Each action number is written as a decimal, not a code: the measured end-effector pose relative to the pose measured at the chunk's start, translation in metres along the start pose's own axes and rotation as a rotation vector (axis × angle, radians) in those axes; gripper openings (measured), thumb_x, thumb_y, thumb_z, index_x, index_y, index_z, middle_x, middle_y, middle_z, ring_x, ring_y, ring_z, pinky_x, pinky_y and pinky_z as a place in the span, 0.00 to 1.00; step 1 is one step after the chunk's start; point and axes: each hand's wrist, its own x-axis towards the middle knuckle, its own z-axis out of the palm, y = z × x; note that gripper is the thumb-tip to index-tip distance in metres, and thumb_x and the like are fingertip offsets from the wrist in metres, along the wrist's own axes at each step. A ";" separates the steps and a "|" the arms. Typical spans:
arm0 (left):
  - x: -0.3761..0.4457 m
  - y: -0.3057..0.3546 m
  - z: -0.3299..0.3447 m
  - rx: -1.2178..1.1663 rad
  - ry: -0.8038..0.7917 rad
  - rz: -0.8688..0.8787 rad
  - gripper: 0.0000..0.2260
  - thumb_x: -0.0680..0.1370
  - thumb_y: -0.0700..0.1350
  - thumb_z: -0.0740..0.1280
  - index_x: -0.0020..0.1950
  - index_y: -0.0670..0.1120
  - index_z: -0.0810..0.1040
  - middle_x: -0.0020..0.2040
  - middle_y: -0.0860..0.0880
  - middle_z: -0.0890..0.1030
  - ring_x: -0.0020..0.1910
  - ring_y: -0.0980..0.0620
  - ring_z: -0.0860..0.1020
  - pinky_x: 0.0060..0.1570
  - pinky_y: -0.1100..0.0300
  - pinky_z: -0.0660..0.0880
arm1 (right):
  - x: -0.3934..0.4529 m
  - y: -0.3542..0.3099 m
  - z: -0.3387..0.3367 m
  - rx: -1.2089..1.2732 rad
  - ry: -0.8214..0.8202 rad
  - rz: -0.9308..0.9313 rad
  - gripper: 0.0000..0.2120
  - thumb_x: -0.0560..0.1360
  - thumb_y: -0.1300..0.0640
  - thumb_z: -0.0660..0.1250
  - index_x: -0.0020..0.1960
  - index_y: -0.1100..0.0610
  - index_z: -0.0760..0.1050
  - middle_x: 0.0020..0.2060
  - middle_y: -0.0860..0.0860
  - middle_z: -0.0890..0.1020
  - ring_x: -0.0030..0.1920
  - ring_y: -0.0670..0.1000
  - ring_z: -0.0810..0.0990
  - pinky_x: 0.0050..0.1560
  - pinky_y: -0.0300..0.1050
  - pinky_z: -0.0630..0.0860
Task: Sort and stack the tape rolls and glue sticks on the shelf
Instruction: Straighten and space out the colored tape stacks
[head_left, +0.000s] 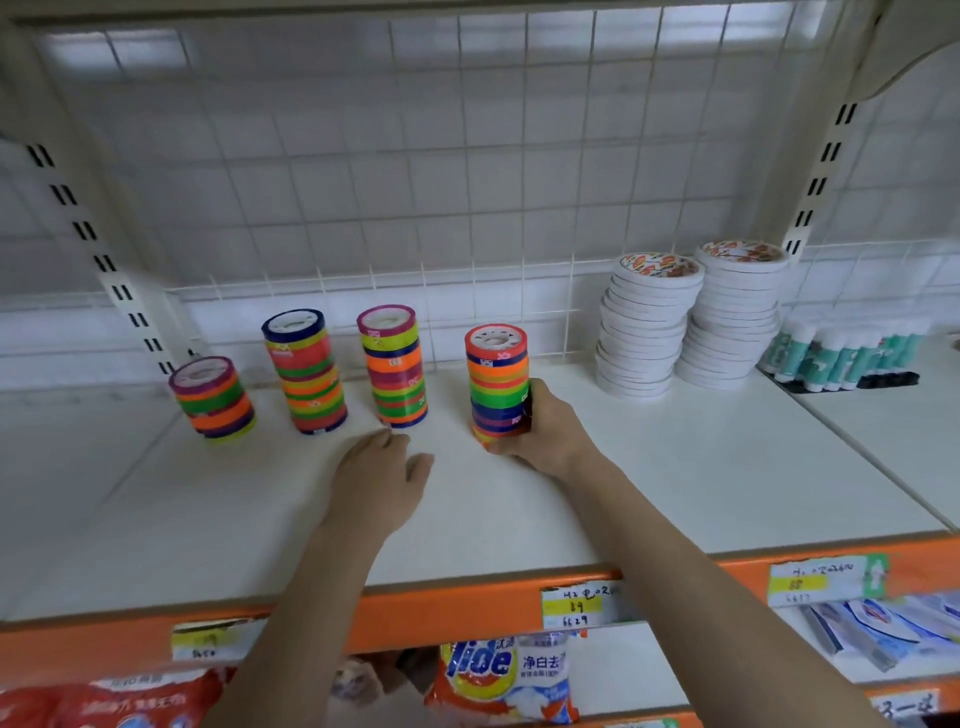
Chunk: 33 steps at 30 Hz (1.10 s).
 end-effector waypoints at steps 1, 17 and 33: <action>-0.001 -0.004 0.000 -0.006 0.007 0.002 0.22 0.82 0.54 0.53 0.71 0.43 0.66 0.71 0.46 0.68 0.71 0.50 0.62 0.70 0.59 0.56 | 0.006 -0.004 0.005 0.005 0.002 0.008 0.32 0.64 0.60 0.78 0.64 0.57 0.66 0.59 0.52 0.77 0.57 0.52 0.76 0.51 0.38 0.69; -0.002 -0.001 -0.001 0.029 0.004 -0.011 0.22 0.82 0.53 0.51 0.72 0.43 0.64 0.71 0.46 0.67 0.71 0.49 0.61 0.70 0.58 0.55 | 0.042 -0.009 0.025 -0.004 0.031 0.076 0.34 0.66 0.60 0.77 0.67 0.58 0.64 0.63 0.54 0.74 0.63 0.54 0.73 0.58 0.42 0.69; -0.002 -0.001 -0.001 0.065 -0.011 0.008 0.22 0.82 0.53 0.50 0.72 0.43 0.63 0.71 0.45 0.67 0.71 0.48 0.62 0.70 0.57 0.56 | 0.045 -0.011 0.031 -0.027 0.022 0.083 0.34 0.67 0.59 0.76 0.68 0.57 0.62 0.64 0.53 0.73 0.64 0.54 0.72 0.60 0.45 0.71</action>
